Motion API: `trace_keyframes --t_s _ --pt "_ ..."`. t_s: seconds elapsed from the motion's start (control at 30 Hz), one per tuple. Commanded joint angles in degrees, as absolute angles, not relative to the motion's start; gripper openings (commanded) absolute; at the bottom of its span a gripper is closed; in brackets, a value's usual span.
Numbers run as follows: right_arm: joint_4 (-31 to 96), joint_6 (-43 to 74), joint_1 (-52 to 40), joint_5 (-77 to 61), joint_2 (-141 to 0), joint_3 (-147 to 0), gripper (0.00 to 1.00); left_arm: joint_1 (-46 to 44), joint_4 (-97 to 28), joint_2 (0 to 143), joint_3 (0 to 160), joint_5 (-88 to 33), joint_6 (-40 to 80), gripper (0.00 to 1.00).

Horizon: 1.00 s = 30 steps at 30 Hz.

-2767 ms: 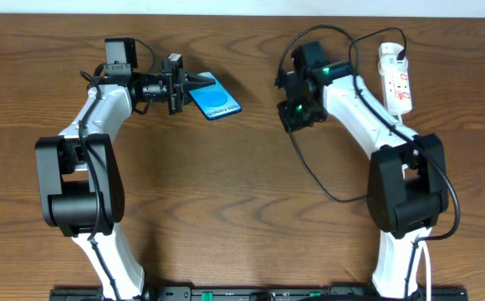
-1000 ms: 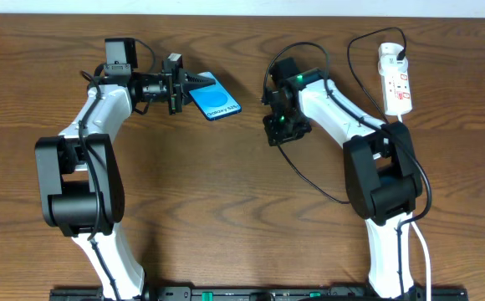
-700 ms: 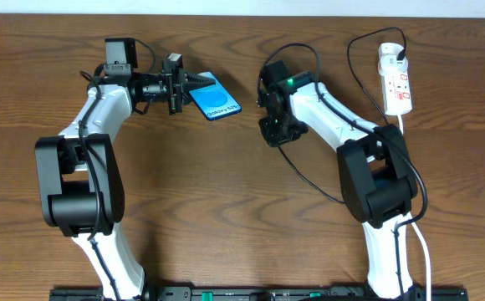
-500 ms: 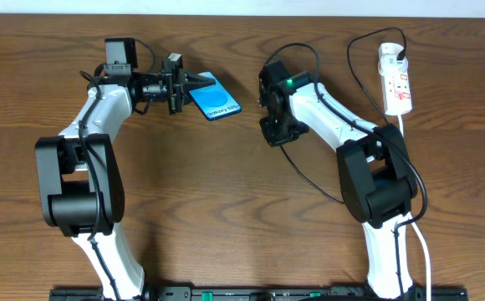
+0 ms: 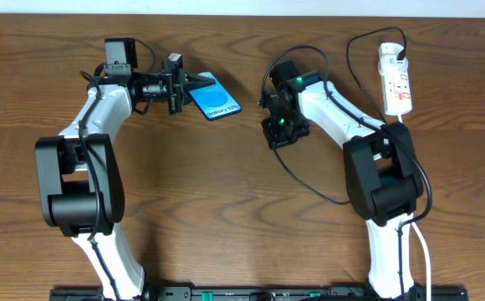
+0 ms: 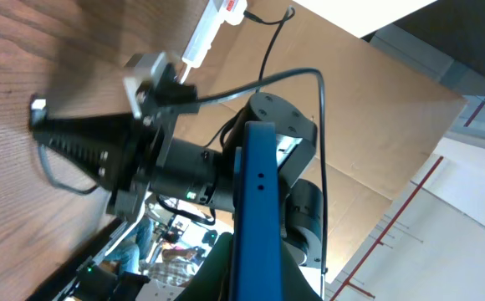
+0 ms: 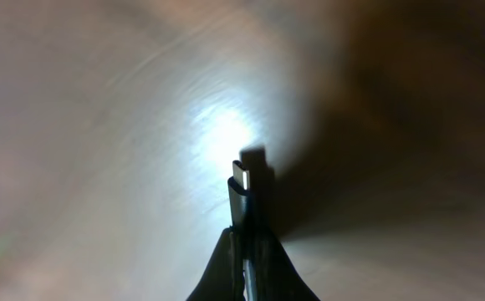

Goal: Plug charger to phone and switch on socket
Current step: 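Lift the cable plug toward the phone held by the left gripper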

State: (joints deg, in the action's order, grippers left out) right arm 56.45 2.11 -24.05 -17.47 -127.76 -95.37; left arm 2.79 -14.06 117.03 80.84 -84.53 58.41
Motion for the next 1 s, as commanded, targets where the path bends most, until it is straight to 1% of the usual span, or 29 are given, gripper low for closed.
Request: trace_keyframes --t_s 0.0,0.1,0.17,0.33,0.4,0.6,0.67,0.77,0.87,0.97 --pt "57.9 -3.5 -23.2 -27.4 -120.1 -94.1 0.01 2.8 -14.0 116.4 82.6 -86.3 57.7 0.07" --pt "59.2 -3.5 -22.6 -30.0 -116.3 -94.1 0.01 2.8 -14.0 116.4 82.6 -86.3 57.6 0.07" --pt "60.7 -3.5 -21.6 -34.1 -113.6 -94.1 0.01 2.8 -14.0 116.4 82.6 -86.3 57.6 0.07" --pt "63.5 -3.8 -18.9 -43.1 -112.0 -94.1 0.01 2.8 -14.0 116.4 82.6 -86.3 56.3 0.07" --pt "65.4 -6.1 -17.5 -47.6 -112.0 -94.1 0.01 2.8 -13.9 116.4 82.6 -86.3 55.8 0.07" --pt "68.3 -11.5 -15.4 -54.8 -112.0 -94.1 0.01 2.8 -11.5 116.4 82.6 -86.3 54.9 0.07" --pt "68.1 -11.5 -15.4 -54.9 -112.0 -94.1 0.01 2.8 -9.8 116.4 82.6 -86.4 54.8 0.07" --pt "66.9 -11.0 -15.9 -51.0 -112.3 -93.9 0.01 2.8 -7.1 116.4 82.6 -86.4 54.6 0.07" --pt "64.7 -7.0 -17.1 -46.0 -113.7 -93.4 0.01 2.8 -4.0 116.4 82.6 -86.7 54.2 0.07" --pt "61.8 -0.7 -19.5 -37.5 -116.1 -93.0 0.01 2.8 -1.3 116.4 82.6 -88.1 54.2 0.07"
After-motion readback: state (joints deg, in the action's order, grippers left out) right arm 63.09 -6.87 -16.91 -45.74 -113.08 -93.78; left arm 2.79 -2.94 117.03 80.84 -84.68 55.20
